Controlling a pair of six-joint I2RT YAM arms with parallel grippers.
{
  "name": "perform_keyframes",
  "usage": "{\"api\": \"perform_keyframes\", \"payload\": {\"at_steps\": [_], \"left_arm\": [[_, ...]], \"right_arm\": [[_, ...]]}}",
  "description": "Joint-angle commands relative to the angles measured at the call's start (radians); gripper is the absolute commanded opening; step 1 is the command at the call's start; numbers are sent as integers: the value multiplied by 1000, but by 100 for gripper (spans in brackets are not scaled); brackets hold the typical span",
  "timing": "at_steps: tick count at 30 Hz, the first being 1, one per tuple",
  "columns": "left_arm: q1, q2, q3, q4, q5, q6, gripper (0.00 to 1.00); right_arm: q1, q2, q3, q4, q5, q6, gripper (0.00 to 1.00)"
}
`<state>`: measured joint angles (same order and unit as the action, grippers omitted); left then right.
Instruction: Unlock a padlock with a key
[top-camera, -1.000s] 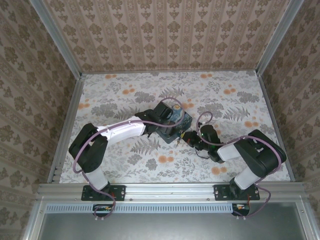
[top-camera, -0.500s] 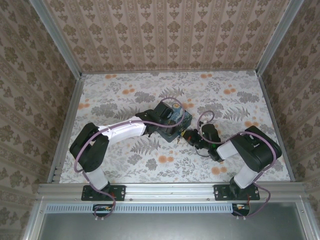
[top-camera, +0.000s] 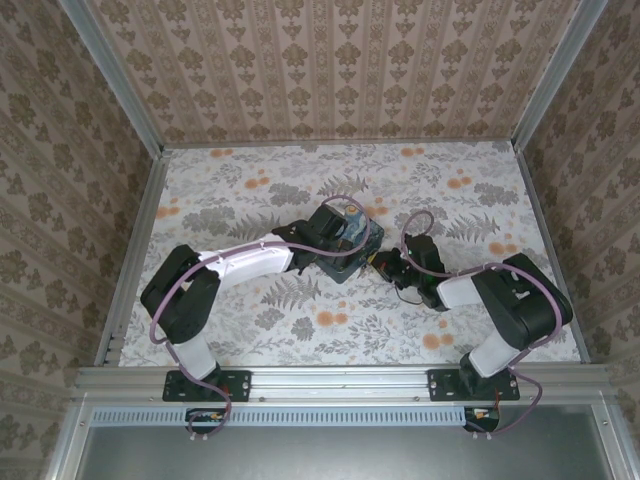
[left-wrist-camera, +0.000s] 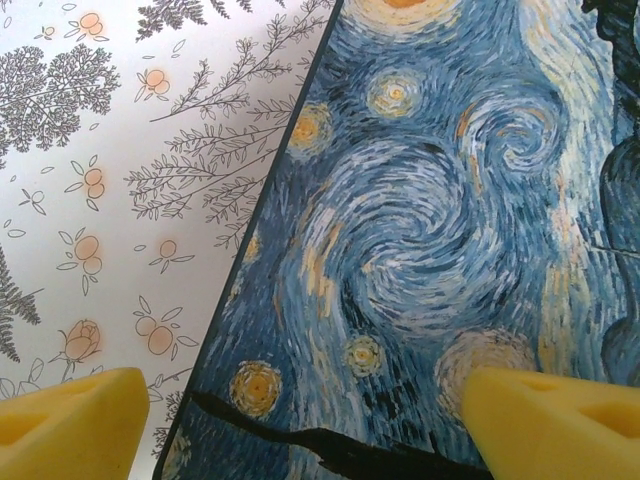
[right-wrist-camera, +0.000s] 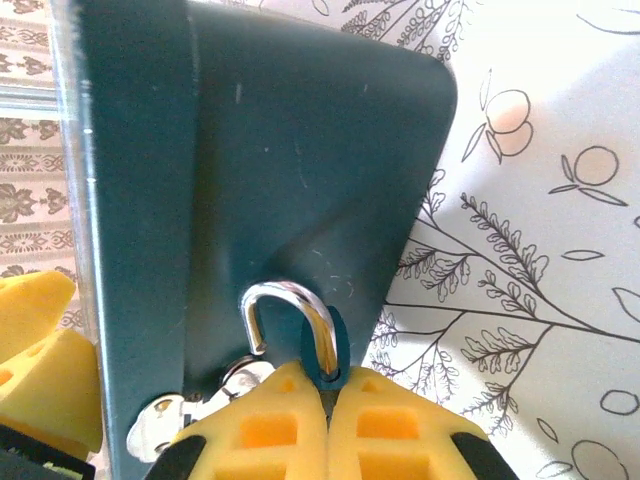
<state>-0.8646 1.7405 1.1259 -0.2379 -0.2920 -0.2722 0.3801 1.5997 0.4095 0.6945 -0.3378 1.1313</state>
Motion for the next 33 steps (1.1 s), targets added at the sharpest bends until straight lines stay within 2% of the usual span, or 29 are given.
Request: {"api": "perform_keyframes", "payload": {"at_steps": [1,10,14,18,24,33], "left_arm": [[8,101,-75,-201,6,33,96],[78,116,-50,-184,87,24,97],[96,129,-4,-197,95,40,97],[110,146,56,-219,93,55,97],[149,120,140,-256,109,62,100],[224,-36,207,-299,260,6,100]], "right_arm": [[-10,-24,-1,-54,-26,-38,0],[3,-155,-94,-26,-57,-14,0],[50,-277,-117,-115,-33,-22,0],[113,-337,-131,-162,10,-12,0],[219,-329,-152,-123,73,28,0],[319,-216,-153,-23,132,70,0]]}}
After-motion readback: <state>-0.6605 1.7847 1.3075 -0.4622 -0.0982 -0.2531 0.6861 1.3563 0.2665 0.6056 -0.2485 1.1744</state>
